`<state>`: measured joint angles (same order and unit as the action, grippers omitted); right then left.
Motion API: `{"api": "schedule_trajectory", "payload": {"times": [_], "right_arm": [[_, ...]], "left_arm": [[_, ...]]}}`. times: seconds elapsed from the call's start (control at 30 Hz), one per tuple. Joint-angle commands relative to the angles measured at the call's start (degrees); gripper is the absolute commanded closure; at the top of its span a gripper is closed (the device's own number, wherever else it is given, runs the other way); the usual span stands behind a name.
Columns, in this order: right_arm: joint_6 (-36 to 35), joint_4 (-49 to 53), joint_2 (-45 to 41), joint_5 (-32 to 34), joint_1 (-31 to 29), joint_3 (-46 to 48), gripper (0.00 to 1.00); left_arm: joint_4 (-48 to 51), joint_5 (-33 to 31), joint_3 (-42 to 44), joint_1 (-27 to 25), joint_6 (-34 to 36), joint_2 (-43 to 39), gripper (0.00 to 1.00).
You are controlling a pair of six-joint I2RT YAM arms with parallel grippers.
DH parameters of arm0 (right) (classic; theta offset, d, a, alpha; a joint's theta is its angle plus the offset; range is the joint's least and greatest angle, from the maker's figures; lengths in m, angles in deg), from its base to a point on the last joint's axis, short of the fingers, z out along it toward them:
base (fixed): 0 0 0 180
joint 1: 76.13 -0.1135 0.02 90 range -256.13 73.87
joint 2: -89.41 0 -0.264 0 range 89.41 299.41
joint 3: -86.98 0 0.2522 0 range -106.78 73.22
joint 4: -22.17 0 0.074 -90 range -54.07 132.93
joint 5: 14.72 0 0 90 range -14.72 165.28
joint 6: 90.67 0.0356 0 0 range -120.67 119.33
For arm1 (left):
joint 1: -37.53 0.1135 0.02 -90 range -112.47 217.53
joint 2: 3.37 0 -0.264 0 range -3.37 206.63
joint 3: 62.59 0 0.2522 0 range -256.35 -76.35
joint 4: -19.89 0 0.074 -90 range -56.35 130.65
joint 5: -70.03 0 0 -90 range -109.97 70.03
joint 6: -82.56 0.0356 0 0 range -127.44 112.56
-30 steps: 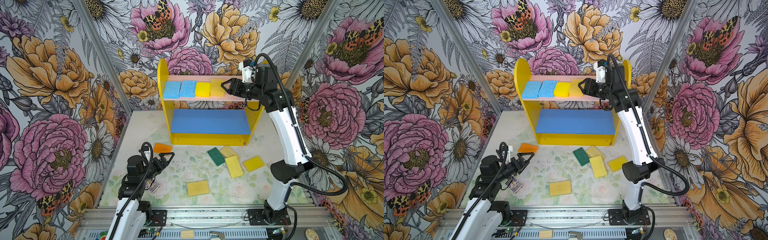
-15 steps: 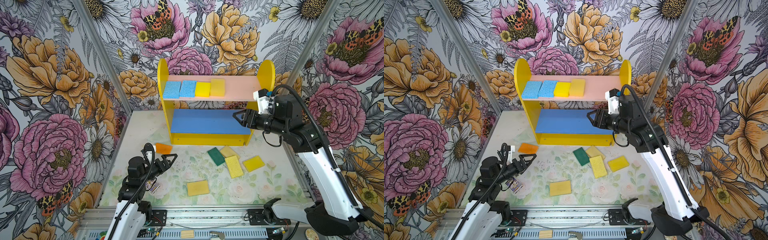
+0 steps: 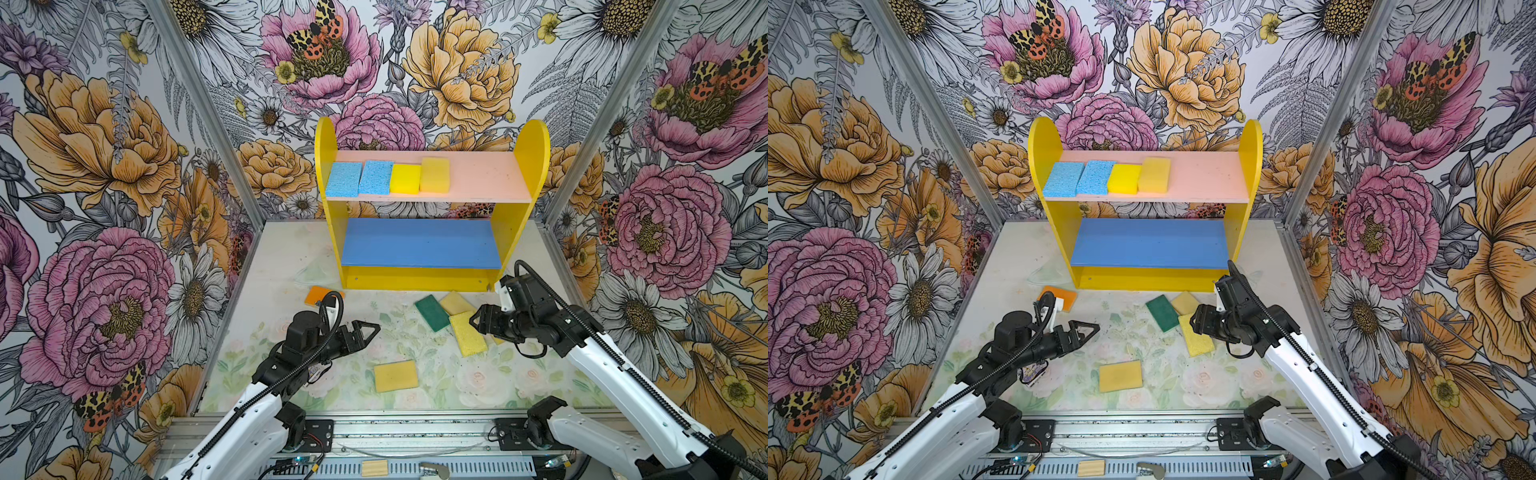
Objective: Place and organize the cleaning sponges onto the shelf
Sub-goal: 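Withdraw the right gripper toward the table sponges while the left gripper moves forward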
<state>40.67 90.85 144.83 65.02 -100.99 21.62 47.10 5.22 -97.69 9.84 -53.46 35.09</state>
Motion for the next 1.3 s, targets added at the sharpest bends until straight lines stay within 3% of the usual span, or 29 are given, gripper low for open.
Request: {"api": "schedule_trajectory", "payload": {"times": [0.0, 0.3, 0.57, 0.83, 1.07, 1.27], "right_arm": [[1.42, -5.23, -1.43, 0.89, -0.45, 3.87, 0.31], [-0.62, -10.71, -1.94, 0.78, 0.33, 12.77, 0.25], [-5.91, -13.22, 3.08, 1.60, 3.32, 13.89, 0.22], [-8.64, -19.22, 6.52, -4.46, 3.84, 12.87, 0.22], [-9.49, -19.41, 6.07, -3.91, 4.03, 10.77, 0.22], [-9.52, -19.36, 4.64, -3.71, 4.19, 11.74, 0.22]], "left_arm": [[-1.72, -10.39, 0.96, -4.68, 1.04, -0.54, 0.01], [-11.83, -11.08, 3.62, -13.18, -5.43, 5.88, 0.01], [-19.61, -12.49, -2.44, -19.39, -5.14, 22.91, 0.01], [-22.87, -10.63, -10.38, -18.01, -4.78, 37.85, 0.01], [-24.97, -8.87, -18.88, -17.04, -8.39, 52.28, 0.08], [-25.12, -8.70, -22.02, -17.33, -9.94, 58.08, 0.11]]}}
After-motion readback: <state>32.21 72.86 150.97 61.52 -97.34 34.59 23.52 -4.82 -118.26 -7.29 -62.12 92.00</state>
